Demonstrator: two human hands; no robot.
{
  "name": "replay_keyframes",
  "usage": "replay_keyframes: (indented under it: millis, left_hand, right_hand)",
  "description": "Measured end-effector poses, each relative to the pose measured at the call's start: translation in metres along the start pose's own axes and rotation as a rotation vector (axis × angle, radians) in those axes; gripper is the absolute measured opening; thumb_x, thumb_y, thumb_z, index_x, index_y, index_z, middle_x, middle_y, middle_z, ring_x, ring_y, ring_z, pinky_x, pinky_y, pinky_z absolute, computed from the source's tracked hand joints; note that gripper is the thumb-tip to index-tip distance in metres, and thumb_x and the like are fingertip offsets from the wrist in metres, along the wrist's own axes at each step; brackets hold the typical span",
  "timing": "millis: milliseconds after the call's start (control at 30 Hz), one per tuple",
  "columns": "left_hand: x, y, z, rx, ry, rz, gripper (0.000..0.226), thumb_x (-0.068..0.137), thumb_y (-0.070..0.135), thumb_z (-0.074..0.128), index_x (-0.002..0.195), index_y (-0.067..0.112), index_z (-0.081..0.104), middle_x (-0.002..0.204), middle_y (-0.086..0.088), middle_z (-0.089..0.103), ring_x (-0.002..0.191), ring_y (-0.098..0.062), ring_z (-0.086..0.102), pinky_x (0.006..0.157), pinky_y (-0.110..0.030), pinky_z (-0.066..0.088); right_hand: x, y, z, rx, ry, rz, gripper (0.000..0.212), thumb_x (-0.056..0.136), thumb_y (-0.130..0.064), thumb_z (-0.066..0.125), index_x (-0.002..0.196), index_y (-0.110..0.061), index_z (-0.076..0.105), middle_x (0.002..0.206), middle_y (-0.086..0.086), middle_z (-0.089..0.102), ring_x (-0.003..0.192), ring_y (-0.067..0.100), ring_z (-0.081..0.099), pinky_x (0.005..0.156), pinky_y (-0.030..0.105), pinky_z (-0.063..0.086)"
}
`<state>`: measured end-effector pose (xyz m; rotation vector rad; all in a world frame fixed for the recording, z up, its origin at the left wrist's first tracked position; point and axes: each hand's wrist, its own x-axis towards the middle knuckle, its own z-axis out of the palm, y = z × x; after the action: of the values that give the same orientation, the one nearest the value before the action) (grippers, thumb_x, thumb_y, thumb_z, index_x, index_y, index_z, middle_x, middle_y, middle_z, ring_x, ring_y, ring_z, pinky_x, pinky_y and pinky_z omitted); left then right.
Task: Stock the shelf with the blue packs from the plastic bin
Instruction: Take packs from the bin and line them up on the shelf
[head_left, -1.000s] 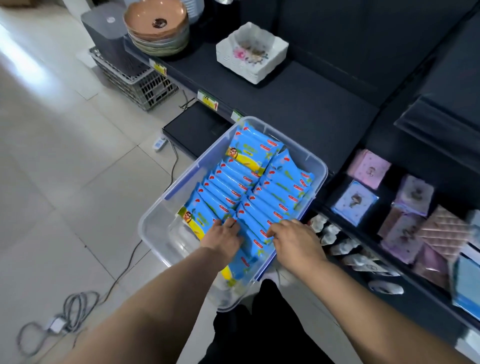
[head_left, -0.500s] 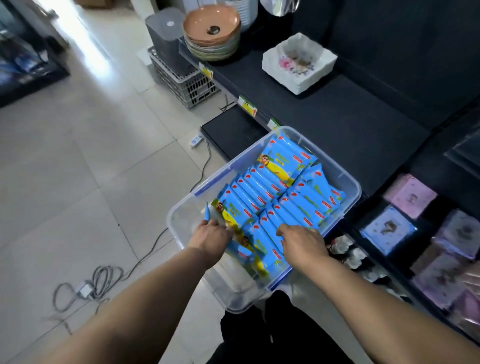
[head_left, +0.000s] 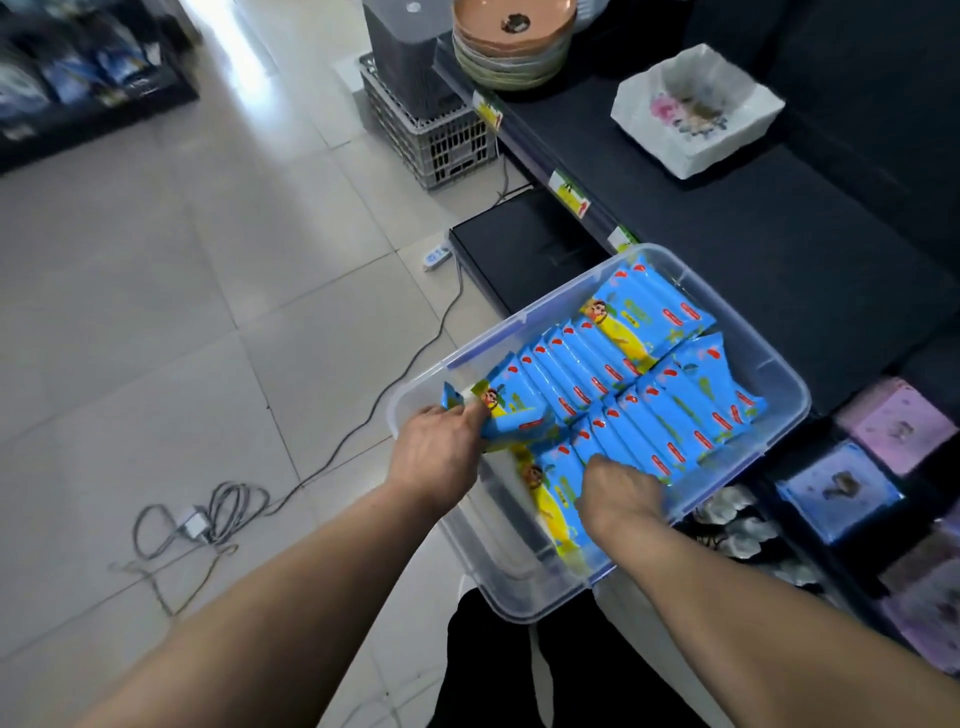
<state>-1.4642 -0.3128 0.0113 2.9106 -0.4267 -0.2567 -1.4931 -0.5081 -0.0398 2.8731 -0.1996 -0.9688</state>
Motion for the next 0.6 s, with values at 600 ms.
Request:
replay_keyframes:
  millis: [600]
  left_hand:
    - [0.009,-0.021,-0.020,-0.322,0.012,-0.166,0.020,0.088,0.029,0.054,0.106,0.025,0.058,0.097,-0.002,0.066,0.092,-0.027,0.059,0.074,-0.033,0.044]
  right_hand:
    - [-0.007,-0.010,0.006,0.132,-0.007,-0.018,0.022,0.090,-0.014,0.048,0.112,-0.013,0.052,0.109,0.008,0.063,0.099,0.027,0.060,0.066,0.029,0.038]
